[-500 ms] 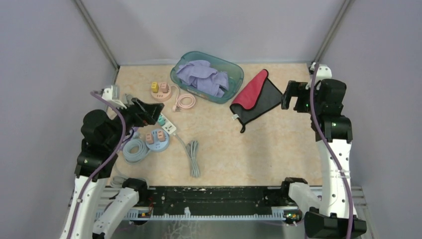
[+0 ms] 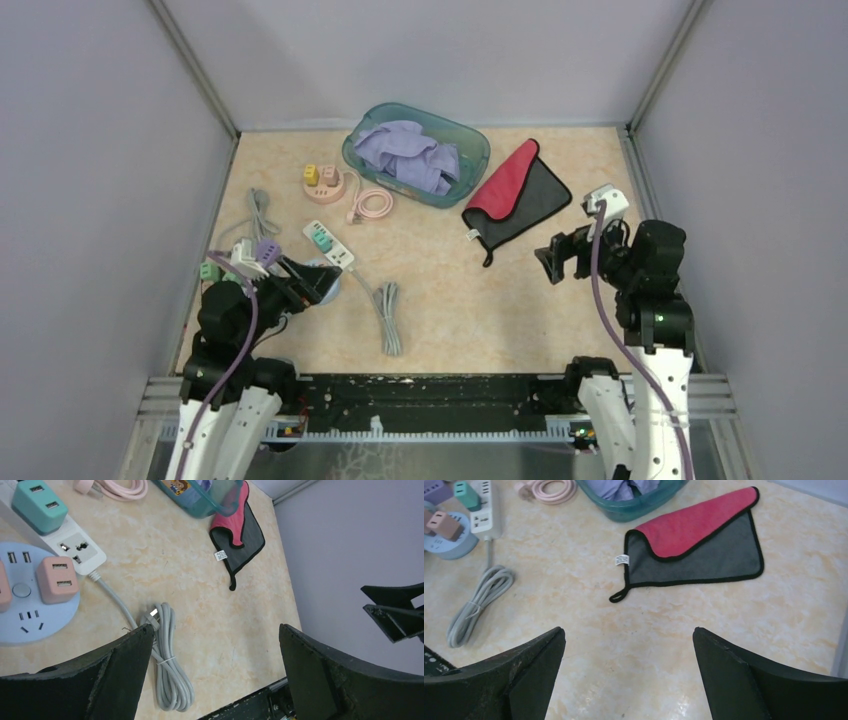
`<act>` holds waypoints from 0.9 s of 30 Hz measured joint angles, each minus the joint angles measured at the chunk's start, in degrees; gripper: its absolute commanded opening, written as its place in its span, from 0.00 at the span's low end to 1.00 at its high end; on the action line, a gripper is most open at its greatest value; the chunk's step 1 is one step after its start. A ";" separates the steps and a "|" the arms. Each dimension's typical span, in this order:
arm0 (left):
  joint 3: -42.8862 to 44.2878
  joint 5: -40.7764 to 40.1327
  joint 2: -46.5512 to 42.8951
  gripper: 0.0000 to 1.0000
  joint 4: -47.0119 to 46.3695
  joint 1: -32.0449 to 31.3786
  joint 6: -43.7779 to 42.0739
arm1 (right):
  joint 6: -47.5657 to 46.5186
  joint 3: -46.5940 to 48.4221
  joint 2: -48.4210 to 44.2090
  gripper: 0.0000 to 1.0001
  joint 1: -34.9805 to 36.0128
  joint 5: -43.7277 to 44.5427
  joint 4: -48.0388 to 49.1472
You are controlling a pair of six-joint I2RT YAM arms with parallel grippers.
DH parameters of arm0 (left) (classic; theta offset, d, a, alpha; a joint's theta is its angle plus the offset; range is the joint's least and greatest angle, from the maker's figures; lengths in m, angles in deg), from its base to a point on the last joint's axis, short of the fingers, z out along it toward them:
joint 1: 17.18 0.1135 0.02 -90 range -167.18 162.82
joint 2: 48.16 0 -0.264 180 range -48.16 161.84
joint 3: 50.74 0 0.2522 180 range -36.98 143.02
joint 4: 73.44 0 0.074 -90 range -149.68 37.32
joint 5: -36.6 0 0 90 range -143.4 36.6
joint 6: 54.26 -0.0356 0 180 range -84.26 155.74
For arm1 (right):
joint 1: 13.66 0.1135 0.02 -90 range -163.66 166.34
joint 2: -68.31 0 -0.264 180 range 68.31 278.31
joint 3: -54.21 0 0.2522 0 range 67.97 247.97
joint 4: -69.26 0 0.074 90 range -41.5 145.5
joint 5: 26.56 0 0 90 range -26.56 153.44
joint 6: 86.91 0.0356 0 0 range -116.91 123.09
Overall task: Pull the plug off the socket
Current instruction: Move the socket to the center of the board.
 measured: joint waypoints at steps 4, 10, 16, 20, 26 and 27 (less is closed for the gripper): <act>-0.24 -2.23 -0.57 1.00 2.27 0.02 3.30 | 0.28 -4.42 -0.22 0.99 0.00 -7.02 4.09; -0.17 -8.33 4.94 1.00 7.06 0.04 6.32 | 1.81 -11.17 1.16 0.99 0.00 -12.90 11.58; -0.07 -12.09 17.00 0.96 9.01 0.28 8.02 | 2.25 -16.13 1.70 0.99 0.00 -15.47 17.75; 1.88 -12.59 25.42 0.88 9.22 0.28 7.76 | 2.69 -17.94 2.19 0.99 0.00 -15.96 21.33; 12.96 -15.91 39.36 0.84 11.28 -0.37 5.75 | 2.58 -18.18 4.04 0.99 0.00 -15.76 23.02; 14.03 -16.65 40.63 0.84 11.21 -1.40 5.75 | 2.54 -18.16 4.42 0.99 0.00 -15.69 22.99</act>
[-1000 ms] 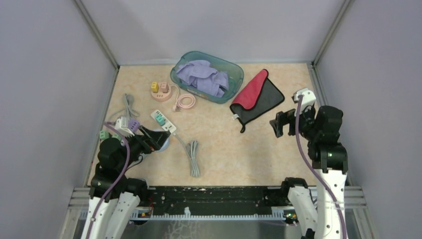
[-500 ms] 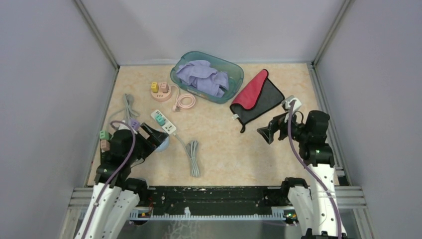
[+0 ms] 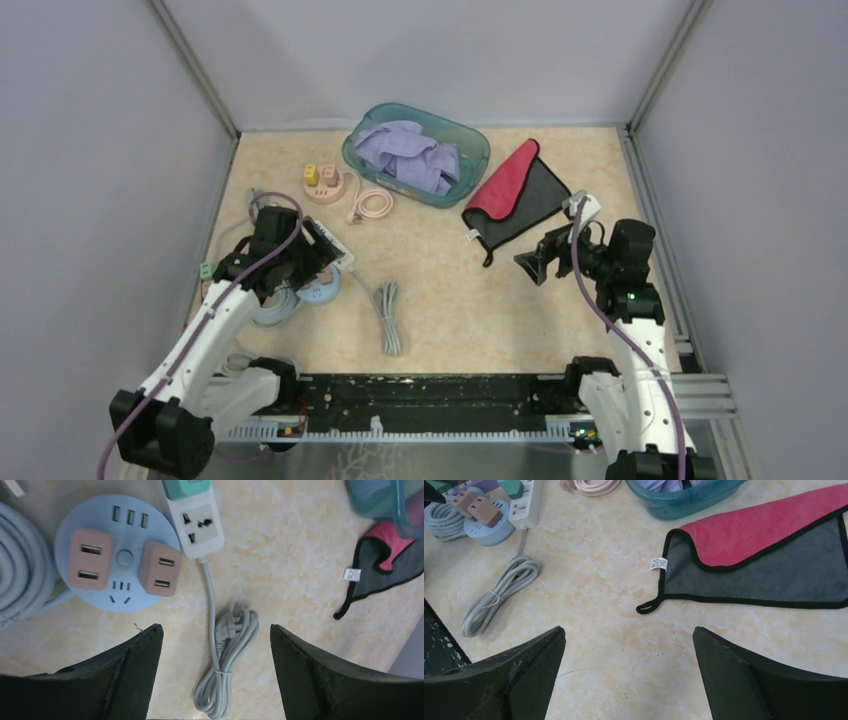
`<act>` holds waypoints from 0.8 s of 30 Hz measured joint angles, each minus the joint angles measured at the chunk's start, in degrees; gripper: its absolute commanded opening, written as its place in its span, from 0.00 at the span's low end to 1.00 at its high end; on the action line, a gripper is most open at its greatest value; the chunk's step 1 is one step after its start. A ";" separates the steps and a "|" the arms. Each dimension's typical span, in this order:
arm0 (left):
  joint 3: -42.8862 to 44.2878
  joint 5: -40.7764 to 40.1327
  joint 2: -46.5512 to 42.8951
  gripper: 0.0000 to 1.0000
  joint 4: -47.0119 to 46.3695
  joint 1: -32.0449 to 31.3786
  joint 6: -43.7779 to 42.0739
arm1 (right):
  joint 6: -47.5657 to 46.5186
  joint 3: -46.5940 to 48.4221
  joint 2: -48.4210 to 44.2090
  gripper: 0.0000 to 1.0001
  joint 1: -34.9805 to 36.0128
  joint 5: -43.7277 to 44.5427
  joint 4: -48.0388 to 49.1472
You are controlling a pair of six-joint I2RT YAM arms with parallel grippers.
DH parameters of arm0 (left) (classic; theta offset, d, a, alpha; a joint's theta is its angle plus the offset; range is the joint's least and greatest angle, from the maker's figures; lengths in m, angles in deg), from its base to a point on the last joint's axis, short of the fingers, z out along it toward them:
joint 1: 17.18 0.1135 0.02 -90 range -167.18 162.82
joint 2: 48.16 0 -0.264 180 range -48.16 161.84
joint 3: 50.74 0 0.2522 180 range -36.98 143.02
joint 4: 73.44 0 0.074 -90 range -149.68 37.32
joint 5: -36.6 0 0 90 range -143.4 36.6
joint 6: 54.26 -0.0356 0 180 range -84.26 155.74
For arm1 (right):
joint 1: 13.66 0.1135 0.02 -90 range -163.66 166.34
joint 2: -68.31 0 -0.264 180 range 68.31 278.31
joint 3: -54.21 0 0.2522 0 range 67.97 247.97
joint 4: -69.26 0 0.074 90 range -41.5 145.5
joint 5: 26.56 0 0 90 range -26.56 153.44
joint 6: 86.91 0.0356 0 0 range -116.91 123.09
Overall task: Pull the plug off the socket
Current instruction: Move the socket to the center of the board.
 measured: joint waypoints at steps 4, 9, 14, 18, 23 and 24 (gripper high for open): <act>1.42 -2.89 3.21 0.85 -0.02 -8.11 1.84 | -0.79 0.00 1.07 0.99 0.00 0.90 -0.31; 1.77 -10.49 6.25 0.86 0.09 -21.00 5.73 | -2.21 0.00 1.18 0.99 0.00 2.14 -1.46; 6.34 -20.79 15.85 0.96 4.44 -26.84 8.46 | -3.19 0.00 2.40 0.99 0.00 2.60 -2.05; 7.28 -24.83 20.48 1.00 3.67 -28.55 8.61 | -4.04 0.00 3.32 0.99 0.00 3.21 -2.25; 6.75 -24.79 25.57 1.00 -2.16 -28.15 6.69 | -4.74 0.00 3.41 0.98 0.00 3.82 -2.56; 6.78 -24.76 26.95 0.99 -3.21 -27.91 6.49 | -4.96 0.00 3.43 0.98 0.00 3.82 -2.73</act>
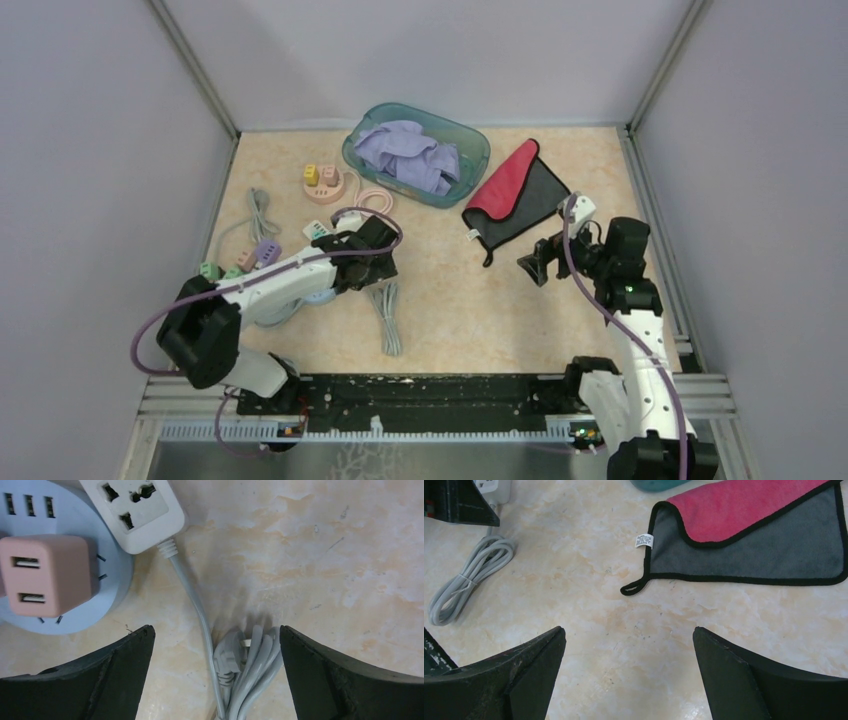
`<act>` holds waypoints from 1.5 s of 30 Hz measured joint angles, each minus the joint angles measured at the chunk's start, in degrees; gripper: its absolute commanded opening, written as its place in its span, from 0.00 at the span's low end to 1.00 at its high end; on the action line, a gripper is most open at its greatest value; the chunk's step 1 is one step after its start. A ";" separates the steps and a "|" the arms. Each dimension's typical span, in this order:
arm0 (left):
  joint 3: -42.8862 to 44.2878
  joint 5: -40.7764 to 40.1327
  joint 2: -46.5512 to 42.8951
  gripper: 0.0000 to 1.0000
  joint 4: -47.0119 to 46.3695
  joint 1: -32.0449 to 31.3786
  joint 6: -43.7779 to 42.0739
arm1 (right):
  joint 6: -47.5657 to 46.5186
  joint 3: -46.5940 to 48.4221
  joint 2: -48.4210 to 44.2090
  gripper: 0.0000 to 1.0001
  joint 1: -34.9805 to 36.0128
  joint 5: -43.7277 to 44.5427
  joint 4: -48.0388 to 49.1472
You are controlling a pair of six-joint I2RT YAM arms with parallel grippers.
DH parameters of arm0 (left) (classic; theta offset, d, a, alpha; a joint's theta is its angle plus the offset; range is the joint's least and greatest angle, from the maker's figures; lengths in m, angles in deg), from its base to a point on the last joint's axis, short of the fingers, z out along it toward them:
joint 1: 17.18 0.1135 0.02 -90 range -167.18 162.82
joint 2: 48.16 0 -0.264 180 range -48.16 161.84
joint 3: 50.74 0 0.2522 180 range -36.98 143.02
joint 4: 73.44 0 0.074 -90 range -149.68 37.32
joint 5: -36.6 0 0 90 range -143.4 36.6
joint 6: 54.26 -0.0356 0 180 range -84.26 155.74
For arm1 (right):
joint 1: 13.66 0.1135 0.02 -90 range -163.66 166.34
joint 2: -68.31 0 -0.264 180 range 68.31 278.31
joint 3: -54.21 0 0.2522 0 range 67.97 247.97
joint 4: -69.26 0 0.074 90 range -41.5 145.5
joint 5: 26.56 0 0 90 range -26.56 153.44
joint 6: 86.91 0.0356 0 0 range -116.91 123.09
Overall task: Pull the plug off the socket
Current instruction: Move the socket to the center of the board.
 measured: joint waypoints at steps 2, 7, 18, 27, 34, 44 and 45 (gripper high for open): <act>0.55 -0.02 3.48 0.97 -0.76 0.28 -0.24 | -0.44 0.02 0.35 0.98 0.00 0.00 -0.55; 2.73 -0.24 9.05 0.93 -0.81 0.37 -0.81 | -1.36 0.04 1.11 0.98 0.00 0.17 -2.01; -11.58 4.52 -6.58 0.89 -17.20 0.48 -5.97 | -2.64 0.55 6.43 0.93 1.27 -0.07 -2.67; -15.58 2.12 -12.52 0.77 -23.47 0.57 -4.74 | -3.67 0.59 7.21 0.92 2.23 0.00 -3.37; -0.79 -3.19 4.00 0.48 -8.20 0.68 3.37 | -4.13 1.29 7.21 0.92 2.25 0.20 -3.54; 0.83 -5.29 10.45 0.51 -2.99 1.07 5.09 | -4.94 1.29 7.21 0.92 3.43 0.55 -3.85; 0.83 -5.49 10.62 0.51 -2.97 1.31 5.09 | -5.03 1.29 7.21 0.92 3.52 0.63 -3.85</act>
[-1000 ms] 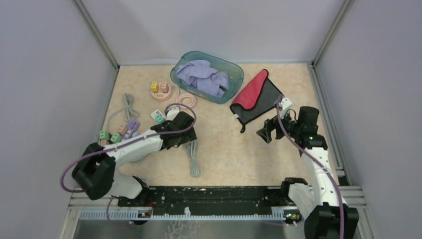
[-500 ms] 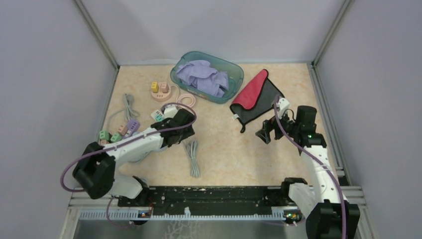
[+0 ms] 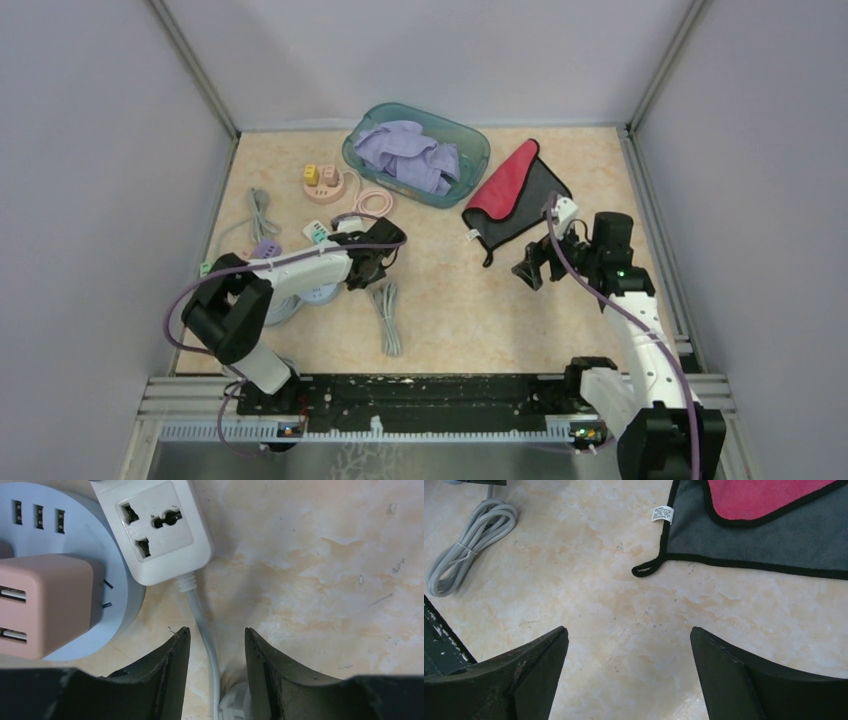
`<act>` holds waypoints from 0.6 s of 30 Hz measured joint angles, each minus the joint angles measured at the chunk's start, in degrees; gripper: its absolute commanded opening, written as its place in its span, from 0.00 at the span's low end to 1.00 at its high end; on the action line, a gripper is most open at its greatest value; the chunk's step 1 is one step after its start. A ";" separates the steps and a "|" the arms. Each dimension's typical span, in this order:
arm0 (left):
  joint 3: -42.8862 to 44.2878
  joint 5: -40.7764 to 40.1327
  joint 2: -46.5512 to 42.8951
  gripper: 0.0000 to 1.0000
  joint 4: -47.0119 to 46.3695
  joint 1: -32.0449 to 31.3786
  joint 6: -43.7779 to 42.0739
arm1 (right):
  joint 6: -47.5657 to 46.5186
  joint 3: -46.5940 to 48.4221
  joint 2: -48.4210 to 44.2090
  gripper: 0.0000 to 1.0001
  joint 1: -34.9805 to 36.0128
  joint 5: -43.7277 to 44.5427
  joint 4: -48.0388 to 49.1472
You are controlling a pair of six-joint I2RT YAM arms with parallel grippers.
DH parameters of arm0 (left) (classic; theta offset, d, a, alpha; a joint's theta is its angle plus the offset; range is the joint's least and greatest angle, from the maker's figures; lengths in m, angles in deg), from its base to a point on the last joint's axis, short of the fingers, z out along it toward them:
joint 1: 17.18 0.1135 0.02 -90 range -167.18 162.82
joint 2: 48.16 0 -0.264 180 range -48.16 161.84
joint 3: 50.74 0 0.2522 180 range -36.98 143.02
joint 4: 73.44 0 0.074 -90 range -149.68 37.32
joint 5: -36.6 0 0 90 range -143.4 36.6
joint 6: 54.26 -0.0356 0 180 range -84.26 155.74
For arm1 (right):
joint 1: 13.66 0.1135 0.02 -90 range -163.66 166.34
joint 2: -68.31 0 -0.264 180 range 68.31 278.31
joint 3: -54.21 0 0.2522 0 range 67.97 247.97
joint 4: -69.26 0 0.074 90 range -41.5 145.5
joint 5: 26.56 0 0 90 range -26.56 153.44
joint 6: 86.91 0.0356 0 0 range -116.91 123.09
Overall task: Pull the plug off the socket
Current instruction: Move the socket to the center of the board.
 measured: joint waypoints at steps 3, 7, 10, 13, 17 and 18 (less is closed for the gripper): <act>0.00 -0.52 0.85 0.50 -0.07 1.01 -0.24 | -0.07 0.00 0.00 0.92 0.35 0.22 -0.09; 0.00 -0.63 2.12 0.42 -0.11 2.91 -0.83 | -0.09 0.00 0.00 0.92 0.61 0.44 -0.31; -0.04 -0.55 2.38 0.30 -0.35 3.80 -1.25 | -0.09 0.00 0.00 0.92 0.66 0.46 -0.46; -0.28 -0.15 2.36 0.15 -0.96 4.02 -1.73 | -0.11 0.00 0.00 0.91 0.66 0.48 -0.52; -0.76 0.15 1.99 0.08 -1.79 4.02 -2.67 | -0.11 0.00 0.00 0.91 0.66 0.66 -0.57; -0.87 0.24 1.90 0.08 -1.95 4.04 -2.86 | -0.11 0.00 0.00 0.91 0.66 0.66 -0.57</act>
